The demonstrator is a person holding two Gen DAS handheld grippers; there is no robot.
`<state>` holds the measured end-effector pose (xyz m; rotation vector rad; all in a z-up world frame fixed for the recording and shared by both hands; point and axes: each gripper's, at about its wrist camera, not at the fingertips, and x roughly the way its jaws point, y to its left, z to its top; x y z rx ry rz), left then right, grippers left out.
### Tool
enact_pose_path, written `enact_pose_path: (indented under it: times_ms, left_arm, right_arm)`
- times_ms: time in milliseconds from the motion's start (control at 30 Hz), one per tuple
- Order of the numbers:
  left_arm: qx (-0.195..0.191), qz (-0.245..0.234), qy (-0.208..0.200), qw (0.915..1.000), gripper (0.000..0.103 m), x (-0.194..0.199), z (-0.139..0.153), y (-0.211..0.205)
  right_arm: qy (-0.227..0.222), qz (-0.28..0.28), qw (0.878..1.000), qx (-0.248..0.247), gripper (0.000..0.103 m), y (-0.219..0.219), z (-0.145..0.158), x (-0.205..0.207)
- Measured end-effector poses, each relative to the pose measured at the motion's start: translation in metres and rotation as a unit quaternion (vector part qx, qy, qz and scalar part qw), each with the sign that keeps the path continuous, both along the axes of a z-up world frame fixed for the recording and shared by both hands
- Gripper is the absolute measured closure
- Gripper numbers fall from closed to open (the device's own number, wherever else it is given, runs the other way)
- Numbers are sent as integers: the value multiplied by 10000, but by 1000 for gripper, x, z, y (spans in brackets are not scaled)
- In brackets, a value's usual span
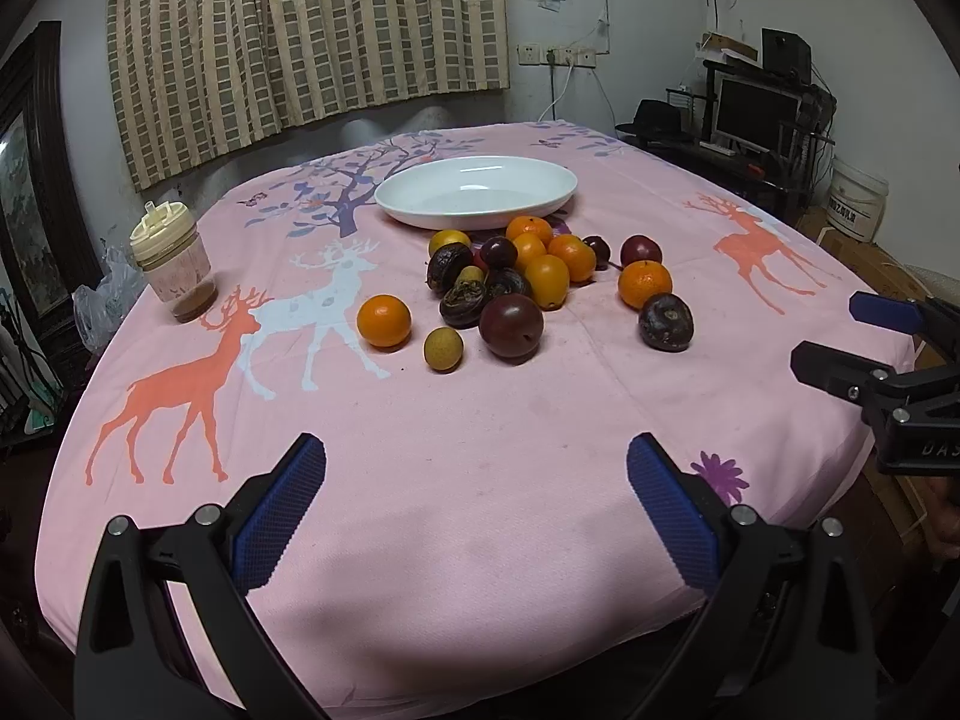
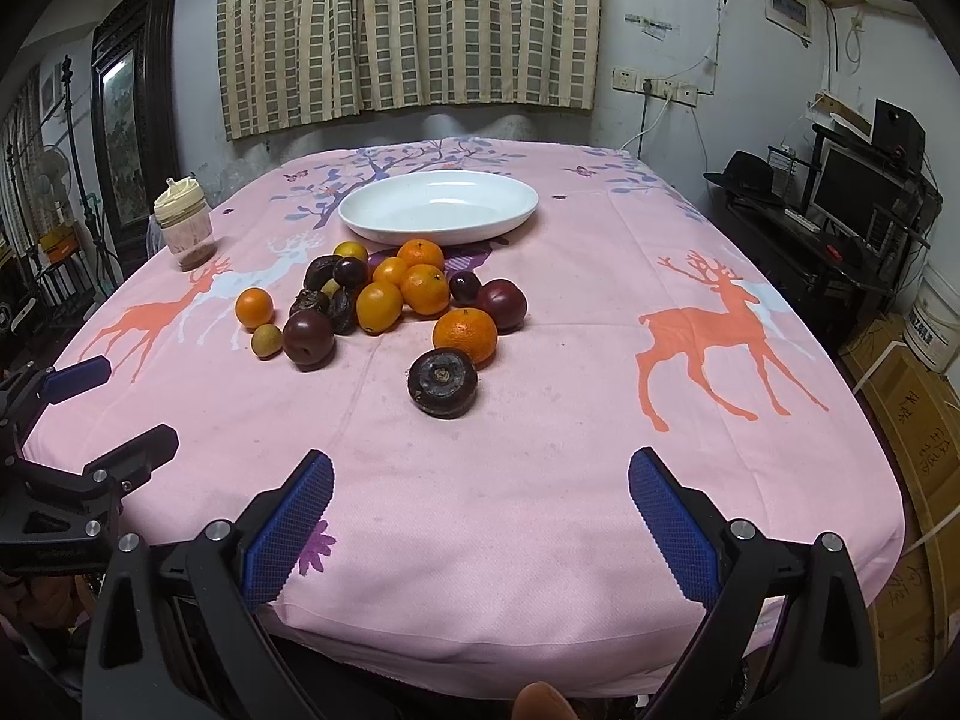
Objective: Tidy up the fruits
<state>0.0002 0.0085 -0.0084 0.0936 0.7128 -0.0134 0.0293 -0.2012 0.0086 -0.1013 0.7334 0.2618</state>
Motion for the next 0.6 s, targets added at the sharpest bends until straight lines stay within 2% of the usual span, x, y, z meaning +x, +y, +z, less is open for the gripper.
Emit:
enact_pose_path:
  times_ms: [600]
  left_arm:
    - [-3, 26, 29, 10000, 4, 0, -2, 2]
  right_arm:
    - [24, -3, 10000, -17, 4, 1, -3, 0]
